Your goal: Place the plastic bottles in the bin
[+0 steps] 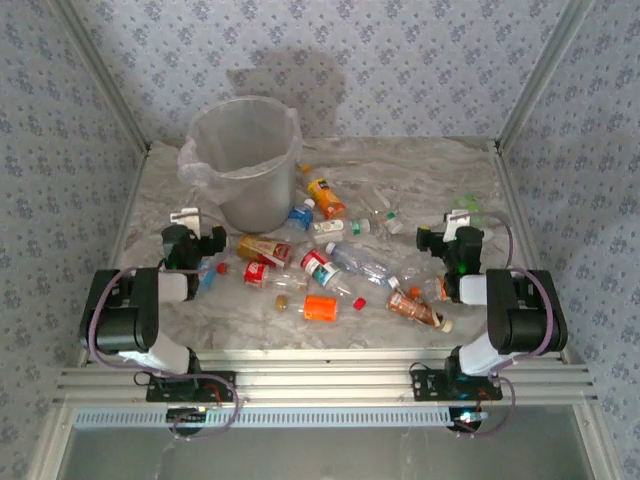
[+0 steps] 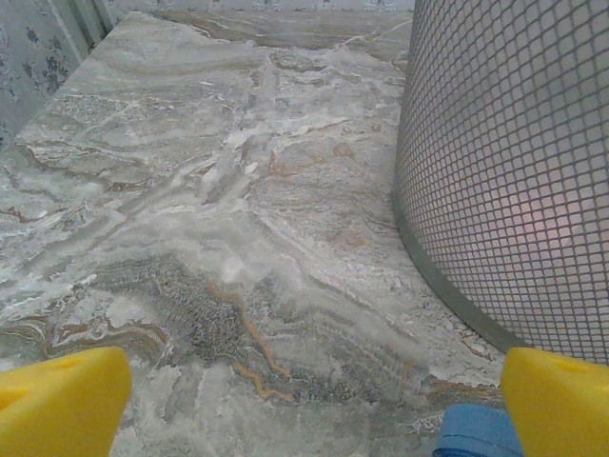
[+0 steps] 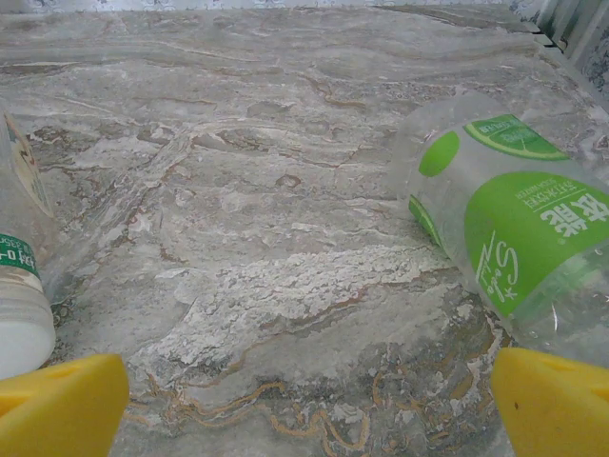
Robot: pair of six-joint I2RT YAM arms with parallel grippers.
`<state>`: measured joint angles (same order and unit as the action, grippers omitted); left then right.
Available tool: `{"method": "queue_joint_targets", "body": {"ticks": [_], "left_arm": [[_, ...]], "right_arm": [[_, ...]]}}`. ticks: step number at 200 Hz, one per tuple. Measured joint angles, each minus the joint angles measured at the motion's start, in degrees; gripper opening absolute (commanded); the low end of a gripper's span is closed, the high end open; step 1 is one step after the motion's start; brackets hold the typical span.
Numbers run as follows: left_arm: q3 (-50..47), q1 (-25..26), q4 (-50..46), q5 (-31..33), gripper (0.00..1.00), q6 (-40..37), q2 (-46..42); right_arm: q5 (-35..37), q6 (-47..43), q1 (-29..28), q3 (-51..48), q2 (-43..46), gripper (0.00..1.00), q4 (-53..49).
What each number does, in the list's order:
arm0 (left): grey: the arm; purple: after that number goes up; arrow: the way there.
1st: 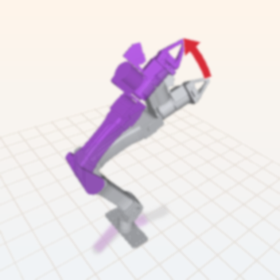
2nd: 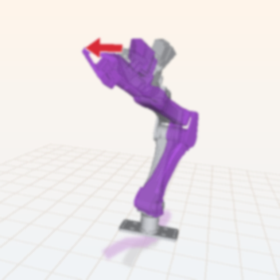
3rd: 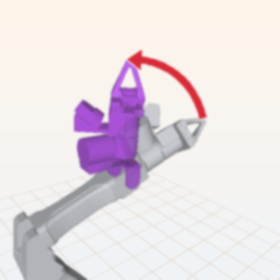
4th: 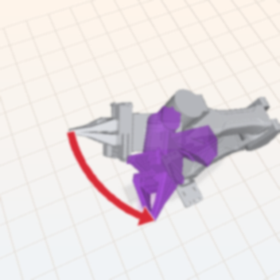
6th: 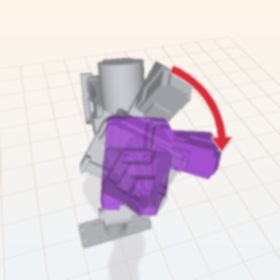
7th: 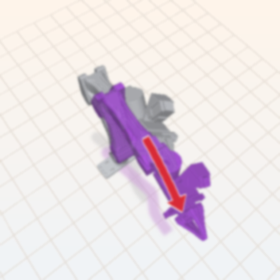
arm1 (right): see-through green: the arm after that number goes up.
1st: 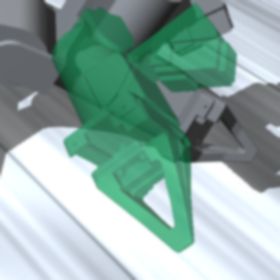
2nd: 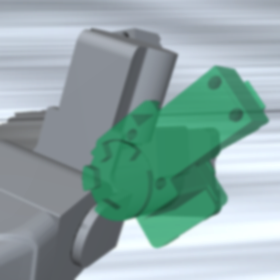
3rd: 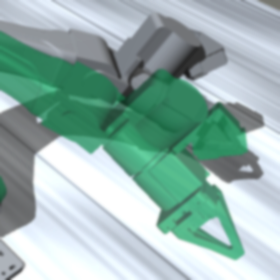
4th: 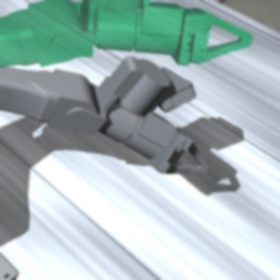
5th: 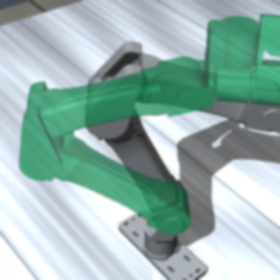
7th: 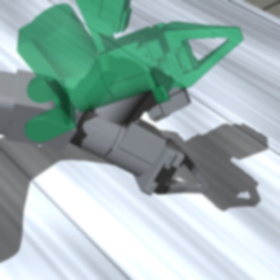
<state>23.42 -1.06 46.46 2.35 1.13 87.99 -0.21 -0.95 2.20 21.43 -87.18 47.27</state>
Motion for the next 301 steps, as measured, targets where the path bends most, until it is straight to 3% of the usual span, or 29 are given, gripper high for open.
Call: {"method": "queue_joint_targets", "body": {"ticks": [271,301], "left_arm": [[0.0,0.0,0.0,-0.02,1.0,0.0,-0.04],[0.0,0.0,-2.62,0.0,1.0,0.0,-2.4]], "right_arm": [[0.0,0.0,0.02,0.0,0.02,1.0,-0.04],[0.74,-0.02,-0.28,0.17,3.3,1.0,-4.15]]}}
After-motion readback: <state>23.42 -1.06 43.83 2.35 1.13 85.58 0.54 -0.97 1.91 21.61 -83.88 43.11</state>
